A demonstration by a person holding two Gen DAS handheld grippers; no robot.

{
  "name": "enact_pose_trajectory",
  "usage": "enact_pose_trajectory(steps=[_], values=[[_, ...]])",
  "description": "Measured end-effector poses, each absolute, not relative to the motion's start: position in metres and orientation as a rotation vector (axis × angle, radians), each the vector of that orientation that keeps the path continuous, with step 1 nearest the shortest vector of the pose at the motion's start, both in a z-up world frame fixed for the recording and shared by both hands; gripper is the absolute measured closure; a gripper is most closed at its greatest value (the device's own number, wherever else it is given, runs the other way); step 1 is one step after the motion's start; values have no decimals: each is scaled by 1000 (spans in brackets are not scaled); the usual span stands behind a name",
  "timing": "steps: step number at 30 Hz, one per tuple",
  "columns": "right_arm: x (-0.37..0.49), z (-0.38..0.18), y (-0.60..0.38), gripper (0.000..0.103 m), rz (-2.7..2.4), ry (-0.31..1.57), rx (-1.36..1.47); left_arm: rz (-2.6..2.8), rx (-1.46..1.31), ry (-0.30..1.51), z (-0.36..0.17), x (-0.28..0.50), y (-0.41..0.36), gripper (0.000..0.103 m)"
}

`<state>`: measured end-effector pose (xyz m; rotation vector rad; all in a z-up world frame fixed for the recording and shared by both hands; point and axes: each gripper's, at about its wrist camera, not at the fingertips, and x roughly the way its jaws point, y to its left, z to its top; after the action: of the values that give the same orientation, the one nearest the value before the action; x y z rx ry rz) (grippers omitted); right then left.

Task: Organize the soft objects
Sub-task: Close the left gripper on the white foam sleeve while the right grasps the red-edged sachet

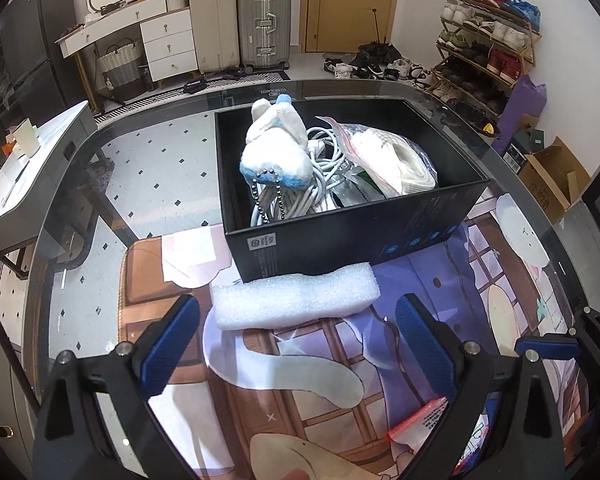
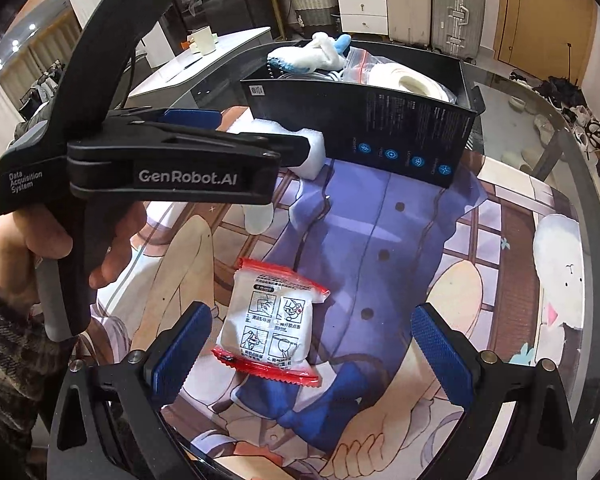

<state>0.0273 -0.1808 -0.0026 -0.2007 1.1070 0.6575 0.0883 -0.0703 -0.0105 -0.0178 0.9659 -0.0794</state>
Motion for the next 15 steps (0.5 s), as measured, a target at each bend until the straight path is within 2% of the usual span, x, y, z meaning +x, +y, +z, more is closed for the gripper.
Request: enact_pose_trajectory(steps=[12,14,15], values=[[21,-17,-156,2,658,1128,-228,-39,-31,988,-28,99,-71,4],[18,-19,-154,7,647,1136,-240,-37,-44,990,-31,101,-69,4],[20,-22,-152,13,640,1145,-244,-40,-48,992,-32,103,-69,4]])
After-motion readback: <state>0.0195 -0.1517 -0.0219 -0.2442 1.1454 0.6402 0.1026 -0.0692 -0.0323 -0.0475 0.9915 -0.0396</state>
